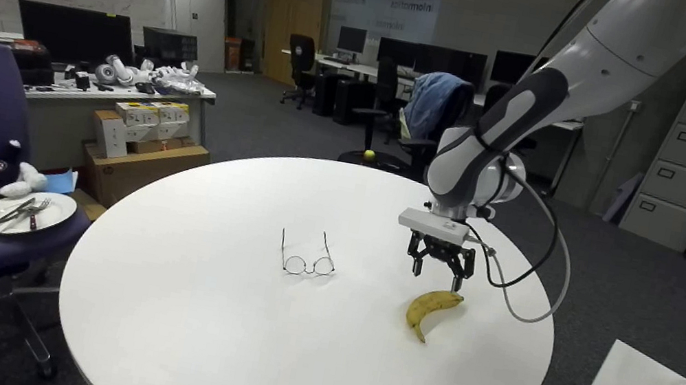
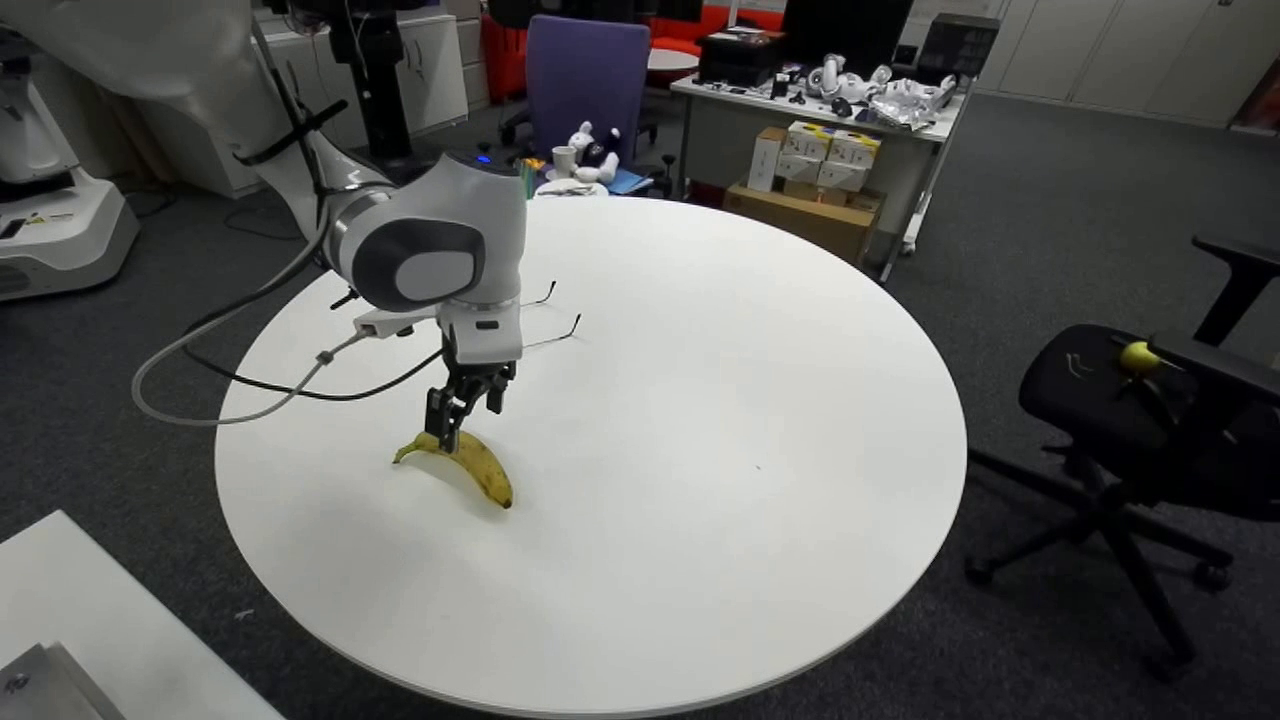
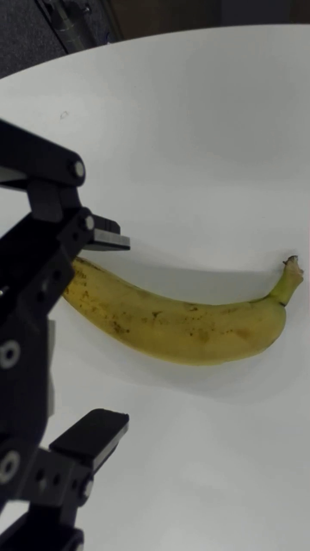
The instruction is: Move the banana slightly to the right
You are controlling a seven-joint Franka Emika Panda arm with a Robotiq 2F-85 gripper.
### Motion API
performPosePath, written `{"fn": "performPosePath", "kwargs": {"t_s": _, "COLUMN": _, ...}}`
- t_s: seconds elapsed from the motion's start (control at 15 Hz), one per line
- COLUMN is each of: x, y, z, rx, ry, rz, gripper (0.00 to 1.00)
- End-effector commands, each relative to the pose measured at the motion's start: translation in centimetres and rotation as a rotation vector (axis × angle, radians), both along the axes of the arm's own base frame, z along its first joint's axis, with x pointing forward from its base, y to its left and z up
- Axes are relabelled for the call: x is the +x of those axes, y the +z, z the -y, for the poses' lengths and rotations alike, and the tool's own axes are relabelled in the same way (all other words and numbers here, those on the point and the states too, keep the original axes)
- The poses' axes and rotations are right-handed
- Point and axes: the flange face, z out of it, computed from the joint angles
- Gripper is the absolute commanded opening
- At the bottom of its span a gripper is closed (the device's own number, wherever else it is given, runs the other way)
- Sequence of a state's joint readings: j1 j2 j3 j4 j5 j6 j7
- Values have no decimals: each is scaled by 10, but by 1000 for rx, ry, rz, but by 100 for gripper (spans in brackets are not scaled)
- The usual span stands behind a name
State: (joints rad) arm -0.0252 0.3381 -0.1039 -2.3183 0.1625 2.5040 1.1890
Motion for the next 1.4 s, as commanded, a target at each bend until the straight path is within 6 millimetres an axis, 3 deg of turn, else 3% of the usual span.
{"fn": "performPosePath", "kwargs": {"t_s": 0.0, "x": 14, "y": -7, "z": -5, "rx": -36, "ry": 13, "rz": 40, "gripper": 100}}
{"fn": "performPosePath", "kwargs": {"t_s": 0.27, "x": 17, "y": -16, "z": -12, "rx": -36, "ry": 33, "rz": 37, "gripper": 100}}
{"fn": "performPosePath", "kwargs": {"t_s": 1.33, "x": -15, "y": -47, "z": -13, "rx": -6, "ry": 125, "rz": -72, "gripper": 100}}
